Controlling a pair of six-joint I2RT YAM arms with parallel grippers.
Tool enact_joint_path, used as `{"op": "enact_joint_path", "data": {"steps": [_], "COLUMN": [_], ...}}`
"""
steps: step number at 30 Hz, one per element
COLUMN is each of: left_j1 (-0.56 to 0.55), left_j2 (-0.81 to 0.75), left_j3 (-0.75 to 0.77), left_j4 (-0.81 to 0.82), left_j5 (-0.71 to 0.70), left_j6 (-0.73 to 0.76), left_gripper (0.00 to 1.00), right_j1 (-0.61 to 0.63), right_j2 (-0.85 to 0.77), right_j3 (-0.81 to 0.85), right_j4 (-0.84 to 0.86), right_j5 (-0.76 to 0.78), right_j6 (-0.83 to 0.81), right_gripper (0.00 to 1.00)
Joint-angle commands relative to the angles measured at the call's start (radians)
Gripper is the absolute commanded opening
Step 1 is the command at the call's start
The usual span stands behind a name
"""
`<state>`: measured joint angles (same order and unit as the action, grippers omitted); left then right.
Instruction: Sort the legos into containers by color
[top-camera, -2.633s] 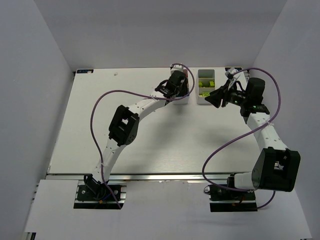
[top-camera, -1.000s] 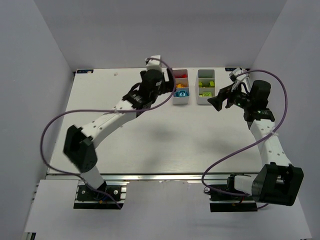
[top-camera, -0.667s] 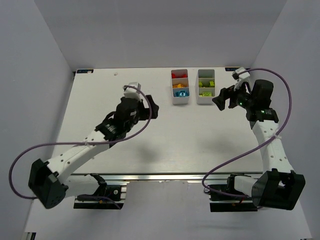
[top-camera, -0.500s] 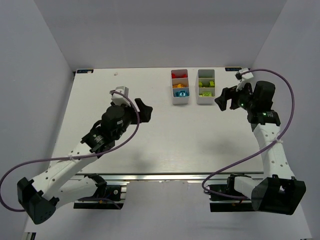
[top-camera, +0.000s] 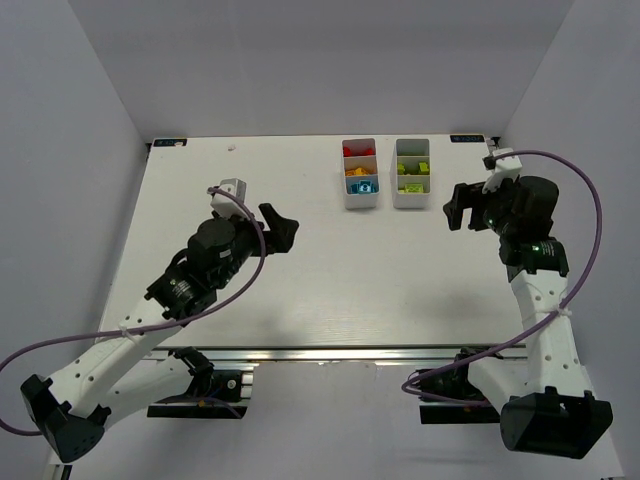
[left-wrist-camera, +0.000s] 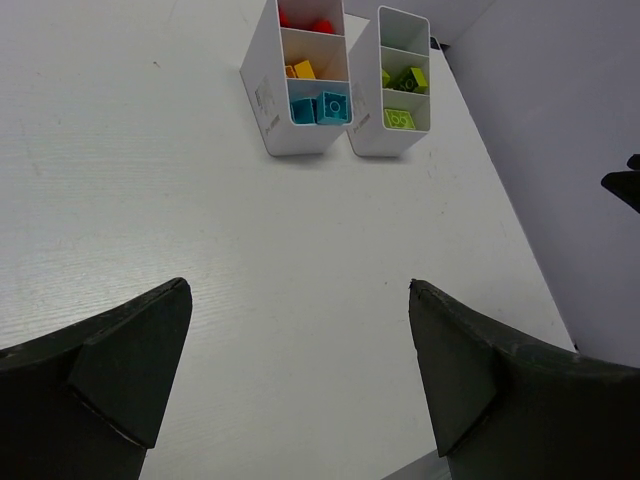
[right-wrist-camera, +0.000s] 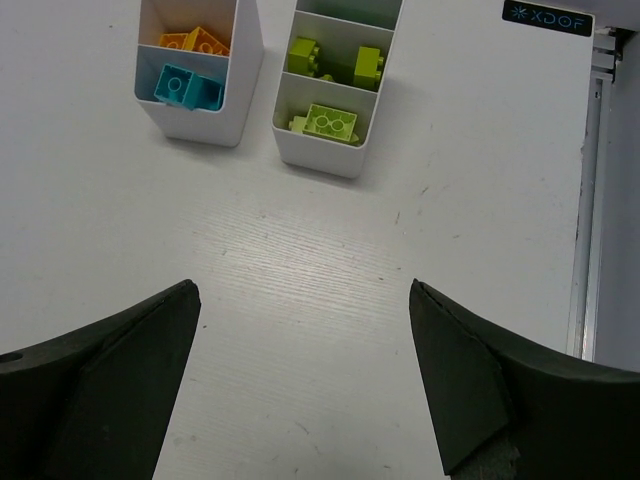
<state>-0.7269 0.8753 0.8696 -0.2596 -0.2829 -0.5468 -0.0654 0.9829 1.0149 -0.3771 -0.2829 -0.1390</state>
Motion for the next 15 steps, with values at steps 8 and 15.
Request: {"op": "enact_joint_path", "data": {"steps": [8,15], "left_j1": [-0.003,-0.003], "left_j2": [-0.047,-0.032], "left_j3": [-0.009,0.005], "left_j4": [-0.032,-0.036], "left_j5": [0.025,0.019], "left_j6": [-0.022,-0.008], "left_gripper": [0.98,0.98], "right_j1": [-0.004,-0.004], "right_j2": [-0.047,-0.036], "right_j3": [-0.039,-0.049], "right_j4": [-0.022,-0.019], "right_j5": [0.031,0.030], "right_j6": [-0.010,-0.004], "right_gripper": [0.89,0.89]}}
